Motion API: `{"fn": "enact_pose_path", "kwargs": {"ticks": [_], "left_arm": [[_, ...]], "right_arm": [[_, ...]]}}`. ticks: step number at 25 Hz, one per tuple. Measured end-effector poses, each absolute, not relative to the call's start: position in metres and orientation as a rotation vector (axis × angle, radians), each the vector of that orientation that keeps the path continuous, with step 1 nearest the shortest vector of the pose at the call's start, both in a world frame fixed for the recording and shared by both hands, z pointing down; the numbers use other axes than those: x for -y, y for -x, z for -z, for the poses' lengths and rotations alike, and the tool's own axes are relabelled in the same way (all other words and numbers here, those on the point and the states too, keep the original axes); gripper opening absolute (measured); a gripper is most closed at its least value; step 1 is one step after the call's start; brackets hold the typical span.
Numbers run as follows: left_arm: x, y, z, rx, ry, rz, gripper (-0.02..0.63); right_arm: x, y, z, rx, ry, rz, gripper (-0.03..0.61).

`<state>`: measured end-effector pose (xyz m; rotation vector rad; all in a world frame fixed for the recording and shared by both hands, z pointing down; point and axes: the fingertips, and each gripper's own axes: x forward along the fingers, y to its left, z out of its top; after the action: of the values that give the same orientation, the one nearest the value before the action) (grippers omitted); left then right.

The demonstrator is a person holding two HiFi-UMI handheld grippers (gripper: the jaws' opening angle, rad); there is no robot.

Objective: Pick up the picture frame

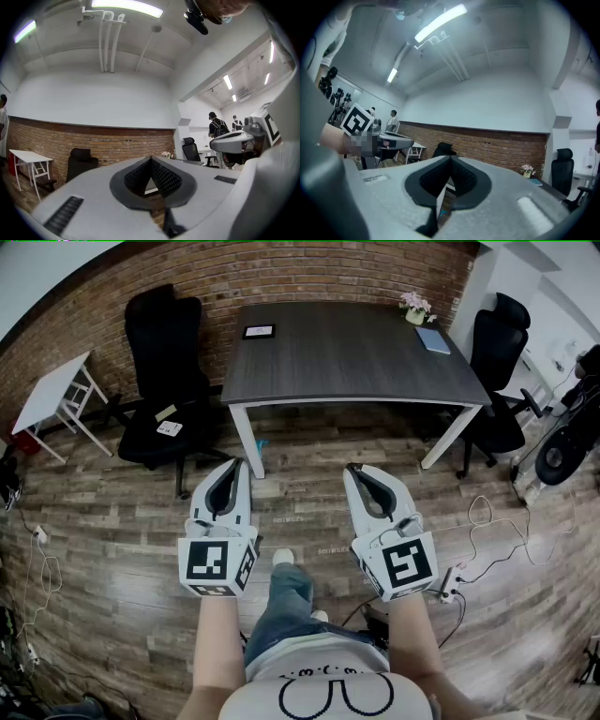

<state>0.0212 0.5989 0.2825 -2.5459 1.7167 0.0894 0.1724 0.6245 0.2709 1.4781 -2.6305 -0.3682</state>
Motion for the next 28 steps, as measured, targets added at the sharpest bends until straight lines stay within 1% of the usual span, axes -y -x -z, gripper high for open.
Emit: {"fn": "enact_pose_path", "kwargs": {"ticks": [10, 19, 28], "left_arm": [[-0.469, 0.008, -0.282, -1.735, 2.547, -0.087, -0.002], [-0.346, 0.058, -0.283, -1.728, 2.571, -0.085, -0.002], [-0.274, 0.094, -0.287, -1.781, 2.562, -0.092, -0.002]], "right_arm": [[-0.498, -0.149, -0.268, 2.643, -1.496, 0.354, -0.003], [-0.370, -0.107, -0.263, 2.647, -1.550, 0.305, -0.003], [-0.300, -0.077, -0.270, 2.622, -1.495, 0.311, -0.003]]}}
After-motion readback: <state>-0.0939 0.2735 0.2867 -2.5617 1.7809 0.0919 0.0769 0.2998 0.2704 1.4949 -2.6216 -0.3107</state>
